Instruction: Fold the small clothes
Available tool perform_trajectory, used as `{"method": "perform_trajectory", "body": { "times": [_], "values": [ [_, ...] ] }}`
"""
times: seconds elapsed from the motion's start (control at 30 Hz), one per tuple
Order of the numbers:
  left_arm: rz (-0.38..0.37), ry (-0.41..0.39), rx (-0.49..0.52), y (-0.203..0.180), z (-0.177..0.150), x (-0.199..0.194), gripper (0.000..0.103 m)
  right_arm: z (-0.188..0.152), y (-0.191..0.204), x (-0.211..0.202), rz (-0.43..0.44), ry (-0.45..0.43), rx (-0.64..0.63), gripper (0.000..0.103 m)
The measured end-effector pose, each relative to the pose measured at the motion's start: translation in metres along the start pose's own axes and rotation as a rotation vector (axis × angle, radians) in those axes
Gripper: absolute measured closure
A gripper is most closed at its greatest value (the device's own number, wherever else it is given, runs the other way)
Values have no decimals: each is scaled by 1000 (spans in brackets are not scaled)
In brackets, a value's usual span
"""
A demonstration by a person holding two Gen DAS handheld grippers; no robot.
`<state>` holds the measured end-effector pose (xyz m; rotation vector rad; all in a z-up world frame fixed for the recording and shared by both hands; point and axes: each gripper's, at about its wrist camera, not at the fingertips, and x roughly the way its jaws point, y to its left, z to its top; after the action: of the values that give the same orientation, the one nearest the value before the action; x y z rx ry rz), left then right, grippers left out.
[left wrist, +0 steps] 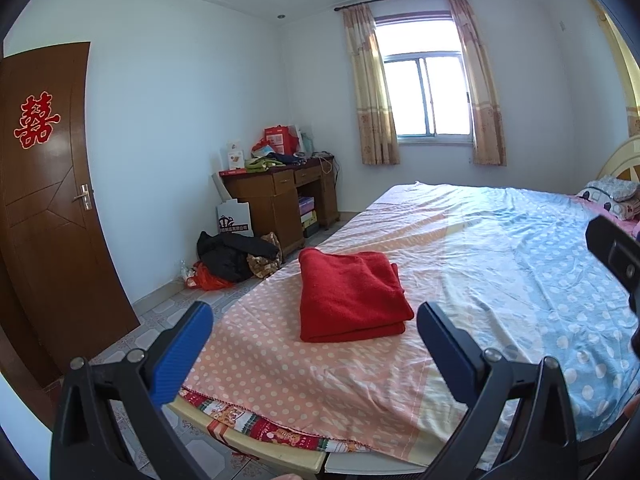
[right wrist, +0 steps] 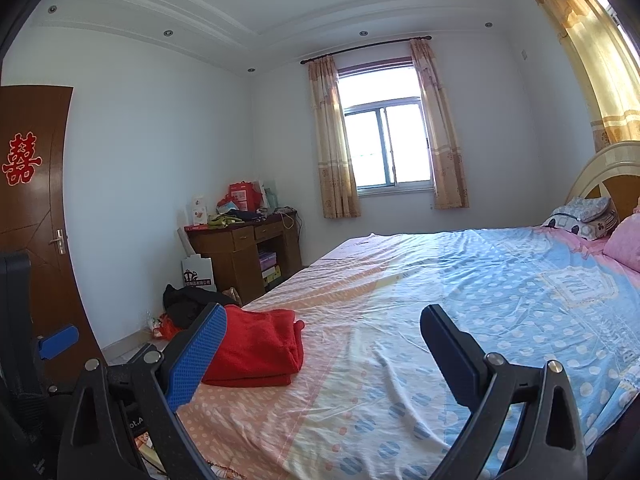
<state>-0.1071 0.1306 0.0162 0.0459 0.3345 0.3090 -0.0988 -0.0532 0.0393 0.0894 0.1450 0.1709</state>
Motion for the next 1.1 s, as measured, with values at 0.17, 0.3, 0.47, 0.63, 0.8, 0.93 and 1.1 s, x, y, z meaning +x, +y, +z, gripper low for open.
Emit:
{"method": "perform_trajectory", "body": {
  "times": [0.17,0.3,0.47,0.63,0.8,0.93,1.1],
  "values": [
    [3,15,-10,1,-2,2,0,-1,-1,2,4,15,2,5],
    [-4,23,-24,4,-2,2,0,-2,-2,2,4,19,1,5],
    [-7,32,-26,4,-2,4,0,-2,-3,3,4,21,5,5],
    [-4,34,-22,3,-2,4,0,-3,-5,3,2,25,6,5],
    [-6,36,-24,3,-2,5,0,-4,-5,4,2,25,7,5],
    [-9,37,-25,3,-2,4,0,-4,-6,3,2,26,9,5],
    [-10,38,-25,3,-2,4,0,-4,-6,4,2,27,7,5]
  ]
}}
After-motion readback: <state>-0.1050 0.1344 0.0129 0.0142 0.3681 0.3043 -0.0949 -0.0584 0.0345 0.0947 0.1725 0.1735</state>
